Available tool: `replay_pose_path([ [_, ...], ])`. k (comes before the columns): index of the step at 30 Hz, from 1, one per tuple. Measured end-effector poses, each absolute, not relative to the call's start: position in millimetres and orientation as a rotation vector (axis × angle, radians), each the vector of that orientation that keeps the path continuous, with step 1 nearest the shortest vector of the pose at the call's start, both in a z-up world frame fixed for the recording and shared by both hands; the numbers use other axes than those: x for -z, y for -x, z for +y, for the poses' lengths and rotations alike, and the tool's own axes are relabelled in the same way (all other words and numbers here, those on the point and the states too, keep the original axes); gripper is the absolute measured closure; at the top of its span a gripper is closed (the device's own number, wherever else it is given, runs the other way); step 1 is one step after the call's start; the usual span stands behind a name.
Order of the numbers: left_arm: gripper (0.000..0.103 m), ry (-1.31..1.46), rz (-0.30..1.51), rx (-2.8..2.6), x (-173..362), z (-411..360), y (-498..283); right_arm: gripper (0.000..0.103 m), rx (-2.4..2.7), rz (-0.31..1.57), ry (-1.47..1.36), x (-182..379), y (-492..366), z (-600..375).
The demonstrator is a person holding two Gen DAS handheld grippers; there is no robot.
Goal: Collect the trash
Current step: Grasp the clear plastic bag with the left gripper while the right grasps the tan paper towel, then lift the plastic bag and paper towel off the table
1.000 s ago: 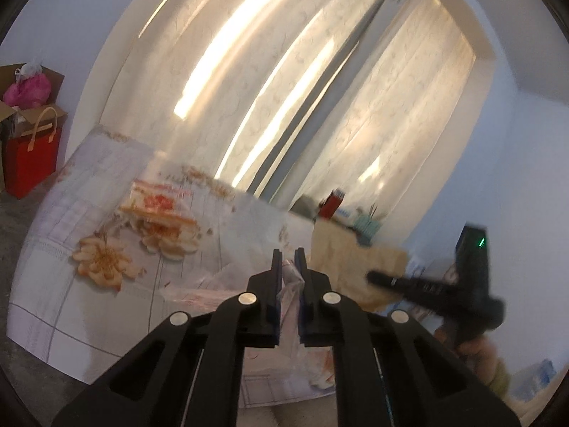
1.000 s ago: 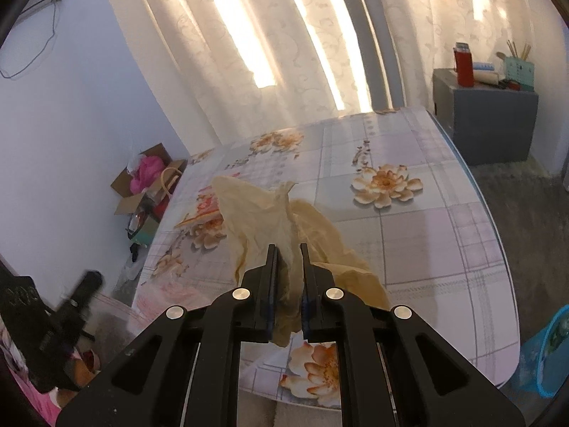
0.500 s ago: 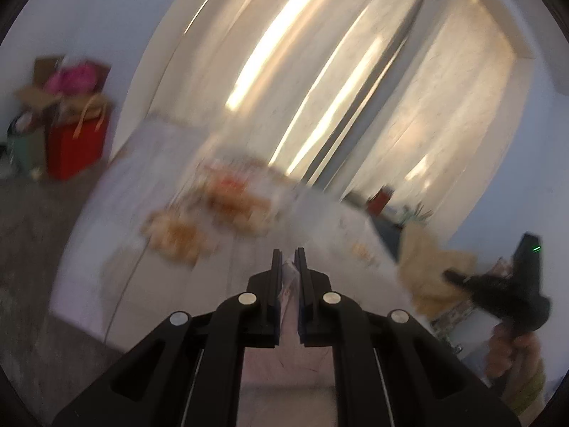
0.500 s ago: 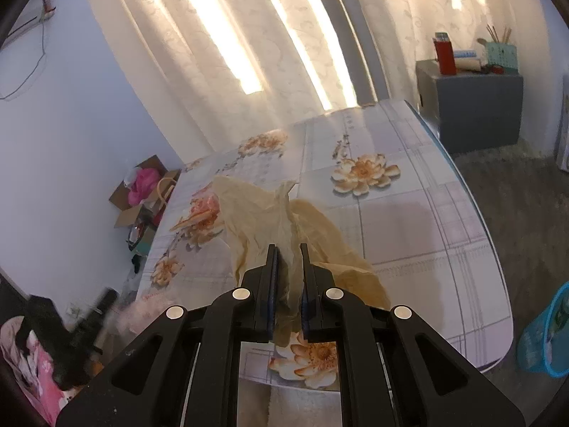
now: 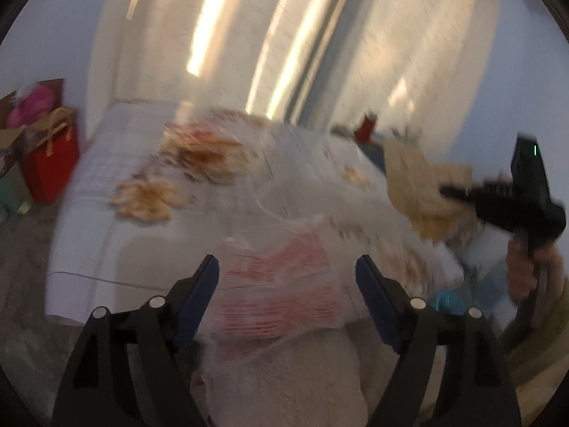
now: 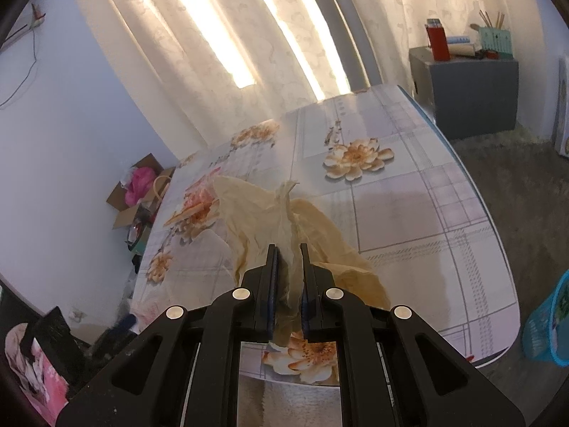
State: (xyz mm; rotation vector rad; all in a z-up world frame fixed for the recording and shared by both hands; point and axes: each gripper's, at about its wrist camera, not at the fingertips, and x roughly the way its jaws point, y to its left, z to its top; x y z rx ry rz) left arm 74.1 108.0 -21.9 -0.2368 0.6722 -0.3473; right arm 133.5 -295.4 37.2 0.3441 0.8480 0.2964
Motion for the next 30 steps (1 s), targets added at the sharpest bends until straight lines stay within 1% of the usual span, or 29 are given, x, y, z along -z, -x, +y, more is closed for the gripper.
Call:
replay_pose_path([
  [4, 0.025, 0.221, 0.731, 0.337, 42.0, 97.1, -80.3, 0.094, -0.303, 0.865, -0.347, -32.8, -133.8, -295.8],
  [7, 0.025, 0.22, 0.716, 0.32, 44.9, 94.7, -79.8, 0.094, -0.319, 0.878, -0.36, -29.9, -133.7, -297.4],
  [13, 0.025, 0.055, 0.734, 0.251, 45.6, 76.1, -79.6, 0.094, -0.381, 0.929, -0.524, -14.2, -139.7, -310.9],
  [18, 0.035, 0.012, 0.749, 0.212, 50.0, 73.2, -78.8, 0.094, -0.387, 0.975, -0.636, 1.5, -141.1, -322.6],
  [21, 0.047, 0.031, 0.749, 0.216, 49.8, 75.2, -80.5, 0.094, -0.37, 0.984, -0.644, 5.5, -141.8, -325.7],
  [25, 0.061, 0.06, 0.767, 0.214, 52.3, 78.6, -87.3, 0.09, -0.312, 1.005, -0.597, 12.6, -144.7, -326.2],
  [28, 0.066, 0.074, 0.766, 0.212, 51.8, 80.1, -87.9, 0.089, -0.247, 1.016, -0.496, 15.9, -146.3, -322.0],
  [30, 0.069, 0.078, 0.766, 0.211, 51.9, 80.9, -88.4, 0.077, -0.225, 1.039, -0.479, 20.5, -146.2, -323.1],
])
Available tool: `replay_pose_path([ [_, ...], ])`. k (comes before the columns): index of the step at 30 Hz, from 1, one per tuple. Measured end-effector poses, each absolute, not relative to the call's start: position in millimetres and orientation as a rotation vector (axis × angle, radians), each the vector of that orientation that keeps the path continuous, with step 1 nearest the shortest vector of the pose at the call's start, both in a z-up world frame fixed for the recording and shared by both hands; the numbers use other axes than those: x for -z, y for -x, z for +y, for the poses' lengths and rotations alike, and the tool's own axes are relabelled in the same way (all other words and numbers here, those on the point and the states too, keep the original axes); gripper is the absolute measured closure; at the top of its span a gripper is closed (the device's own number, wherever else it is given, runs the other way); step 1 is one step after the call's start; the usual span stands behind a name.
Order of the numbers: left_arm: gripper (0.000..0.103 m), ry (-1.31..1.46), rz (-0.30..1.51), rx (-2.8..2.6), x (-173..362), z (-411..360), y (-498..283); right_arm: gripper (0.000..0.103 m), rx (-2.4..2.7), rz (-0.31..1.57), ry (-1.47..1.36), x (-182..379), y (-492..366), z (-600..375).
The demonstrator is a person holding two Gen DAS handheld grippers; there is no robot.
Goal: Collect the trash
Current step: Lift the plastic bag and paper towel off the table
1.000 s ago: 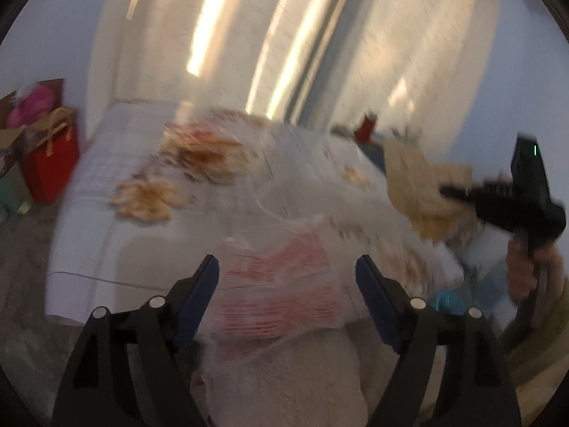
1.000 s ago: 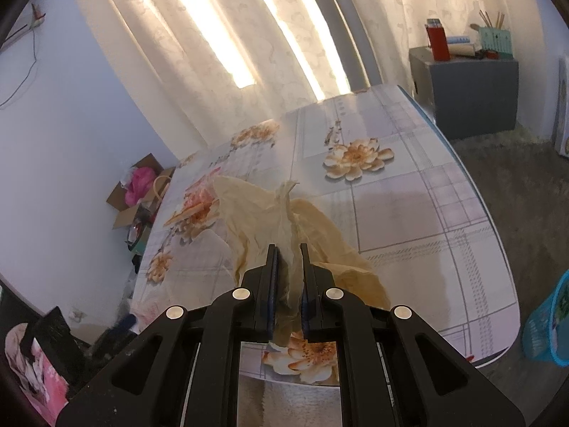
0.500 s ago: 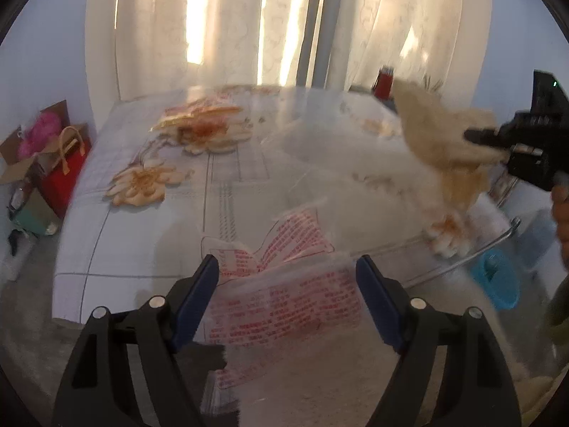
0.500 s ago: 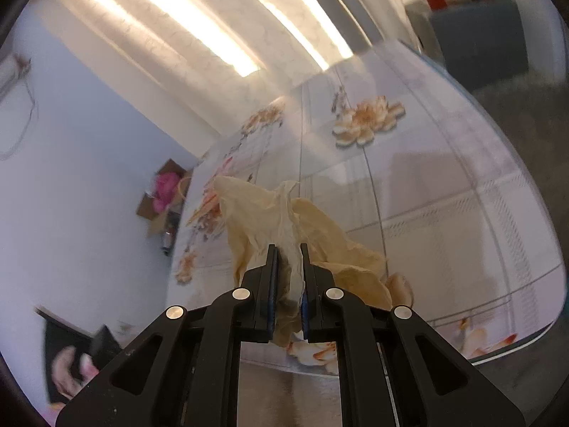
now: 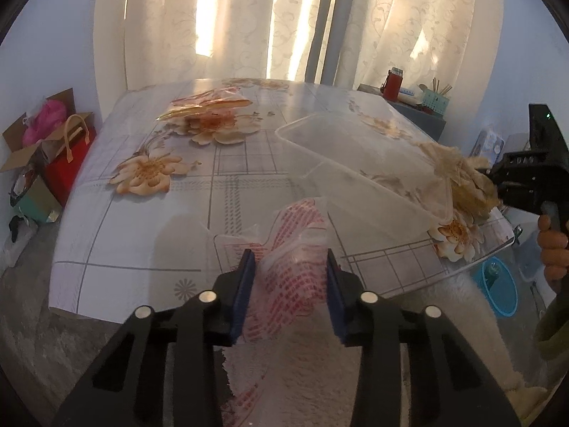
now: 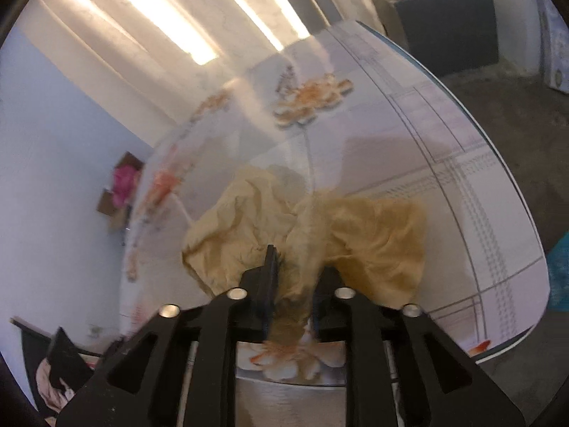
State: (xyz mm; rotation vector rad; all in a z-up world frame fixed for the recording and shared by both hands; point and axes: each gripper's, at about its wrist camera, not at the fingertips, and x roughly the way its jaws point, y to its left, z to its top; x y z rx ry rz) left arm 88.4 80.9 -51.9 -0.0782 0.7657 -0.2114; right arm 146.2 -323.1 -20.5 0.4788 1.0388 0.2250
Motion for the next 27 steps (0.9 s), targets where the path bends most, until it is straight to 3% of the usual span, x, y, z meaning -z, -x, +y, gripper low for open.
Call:
replay_pose_path([
  [1, 0.071, 0.082, 0.765, 0.213, 51.9, 81.7, -88.4, 0.073, -0.222, 1.045, -0.479, 20.9, -144.6, -324.5],
  [3, 0.073, 0.09, 0.765, 0.217, 51.2, 82.8, -86.7, 0.046, -0.219, 1.042, -0.497, 17.0, -141.4, -327.9],
  [6, 0.075, 0.104, 0.765, 0.222, 51.4, 84.2, -86.2, 0.03, -0.222, 1.022, -0.532, 7.0, -139.4, -332.9],
  [17, 0.075, 0.134, 0.76, 0.237, 50.8, 89.2, -86.3, 0.015, -0.117, 1.055, -0.578, -20.3, -123.4, -345.9],
  [27, 0.075, 0.153, 0.753, 0.25, 52.6, 97.0, -87.3, 0.011, -0.035, 1.272, -0.641, 36.3, -158.8, -341.0],
])
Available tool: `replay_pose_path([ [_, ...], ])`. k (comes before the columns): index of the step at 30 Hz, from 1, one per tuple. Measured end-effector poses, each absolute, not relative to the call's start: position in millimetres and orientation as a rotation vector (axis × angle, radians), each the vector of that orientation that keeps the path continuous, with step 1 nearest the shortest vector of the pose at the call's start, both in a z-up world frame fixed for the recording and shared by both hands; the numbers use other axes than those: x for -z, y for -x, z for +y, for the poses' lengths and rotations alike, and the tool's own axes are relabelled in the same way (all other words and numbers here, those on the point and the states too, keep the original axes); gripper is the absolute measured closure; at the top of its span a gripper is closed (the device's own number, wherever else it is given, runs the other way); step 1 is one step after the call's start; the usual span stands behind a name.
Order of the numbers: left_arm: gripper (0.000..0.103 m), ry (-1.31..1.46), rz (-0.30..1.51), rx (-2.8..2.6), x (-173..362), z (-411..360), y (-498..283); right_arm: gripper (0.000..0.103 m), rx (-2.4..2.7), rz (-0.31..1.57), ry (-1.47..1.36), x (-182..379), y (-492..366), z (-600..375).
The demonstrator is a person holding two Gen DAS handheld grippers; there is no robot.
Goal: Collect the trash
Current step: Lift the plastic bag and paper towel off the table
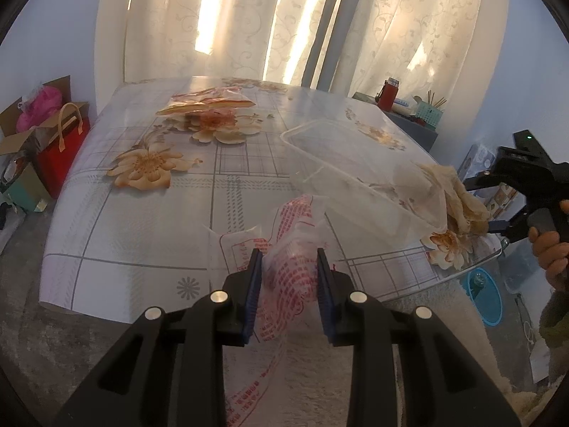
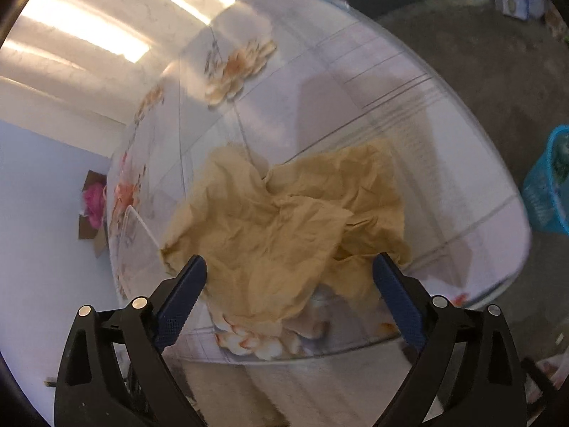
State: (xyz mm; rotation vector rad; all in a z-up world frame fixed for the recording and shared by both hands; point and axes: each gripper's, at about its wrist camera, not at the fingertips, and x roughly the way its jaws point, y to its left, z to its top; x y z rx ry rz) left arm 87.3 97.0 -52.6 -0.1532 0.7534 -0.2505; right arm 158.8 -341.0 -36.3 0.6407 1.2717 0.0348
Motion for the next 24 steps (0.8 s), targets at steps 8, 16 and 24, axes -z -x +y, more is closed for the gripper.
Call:
replay_pose_path([
  [8, 0.075, 0.187, 0.758, 0.24, 53.0, 105.9, -88.2, 0.009, -0.021, 1.306, -0.542, 34.4, -187.1, -314.2],
  [16, 0.075, 0.198, 0.758, 0.242, 52.4, 104.3, -87.9, 0.011, 0.007, 1.292, -0.303, 35.0, -206.9, -290.4],
  [24, 0.077, 0.191, 0.751, 0.231, 53.5, 104.5, -87.9, 0.048, 0.038, 1.2, -0.001, 37.1, -202.6, -277.3],
])
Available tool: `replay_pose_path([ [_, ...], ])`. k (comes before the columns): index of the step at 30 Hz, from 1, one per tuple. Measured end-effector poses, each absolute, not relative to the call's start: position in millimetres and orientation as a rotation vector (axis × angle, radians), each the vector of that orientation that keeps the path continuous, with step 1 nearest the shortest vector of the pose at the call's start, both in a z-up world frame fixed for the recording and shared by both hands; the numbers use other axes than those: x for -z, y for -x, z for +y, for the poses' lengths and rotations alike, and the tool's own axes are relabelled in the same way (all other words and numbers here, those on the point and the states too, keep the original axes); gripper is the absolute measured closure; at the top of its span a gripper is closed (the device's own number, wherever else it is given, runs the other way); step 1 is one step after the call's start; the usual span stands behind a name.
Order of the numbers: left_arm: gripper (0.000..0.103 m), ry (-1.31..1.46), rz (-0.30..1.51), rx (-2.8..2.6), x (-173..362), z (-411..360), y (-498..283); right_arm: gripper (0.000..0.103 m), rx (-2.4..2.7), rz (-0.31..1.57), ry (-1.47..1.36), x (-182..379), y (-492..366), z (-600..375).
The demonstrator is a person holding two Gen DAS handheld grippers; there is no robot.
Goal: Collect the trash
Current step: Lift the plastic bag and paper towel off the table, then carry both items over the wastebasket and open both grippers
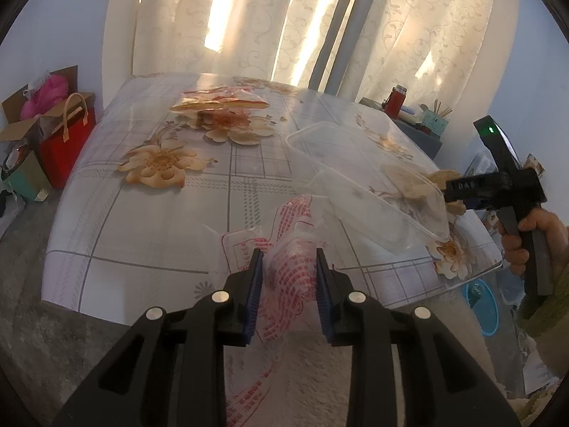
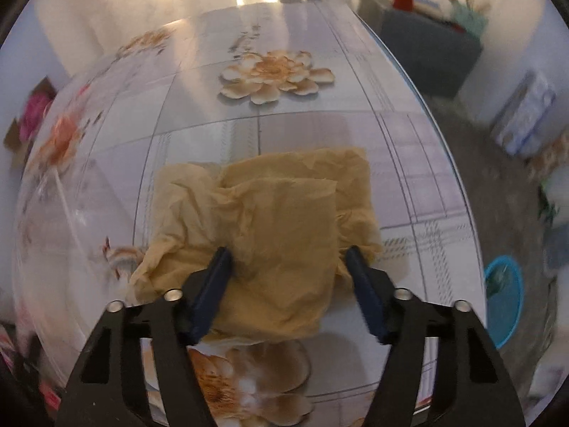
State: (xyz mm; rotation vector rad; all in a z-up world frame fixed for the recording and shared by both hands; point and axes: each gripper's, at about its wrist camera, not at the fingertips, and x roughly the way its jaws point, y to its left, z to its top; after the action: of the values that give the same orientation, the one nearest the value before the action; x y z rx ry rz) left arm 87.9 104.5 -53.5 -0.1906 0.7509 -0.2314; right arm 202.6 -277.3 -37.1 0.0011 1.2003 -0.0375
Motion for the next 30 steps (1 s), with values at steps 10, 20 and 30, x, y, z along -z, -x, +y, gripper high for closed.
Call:
replay_pose_path([
  [10, 0.089, 0.175, 0.717, 0.23, 47.0, 106.0, -81.3, 0.093, -0.012, 1.141, -0.013, 33.8, -183.0, -281.8],
  [20, 0.096, 0.157, 0.671, 0.222, 16.7, 101.5, -67.0, 0.095, -0.04, 1.032, -0.149, 5.1, -152.1, -314.9],
  [30, 0.096, 0.091, 0.522, 0.398, -62.6, 51.0, -31.8, 0.095, -0.023, 0.902, -0.332, -26.9, -96.1, -385.4],
])
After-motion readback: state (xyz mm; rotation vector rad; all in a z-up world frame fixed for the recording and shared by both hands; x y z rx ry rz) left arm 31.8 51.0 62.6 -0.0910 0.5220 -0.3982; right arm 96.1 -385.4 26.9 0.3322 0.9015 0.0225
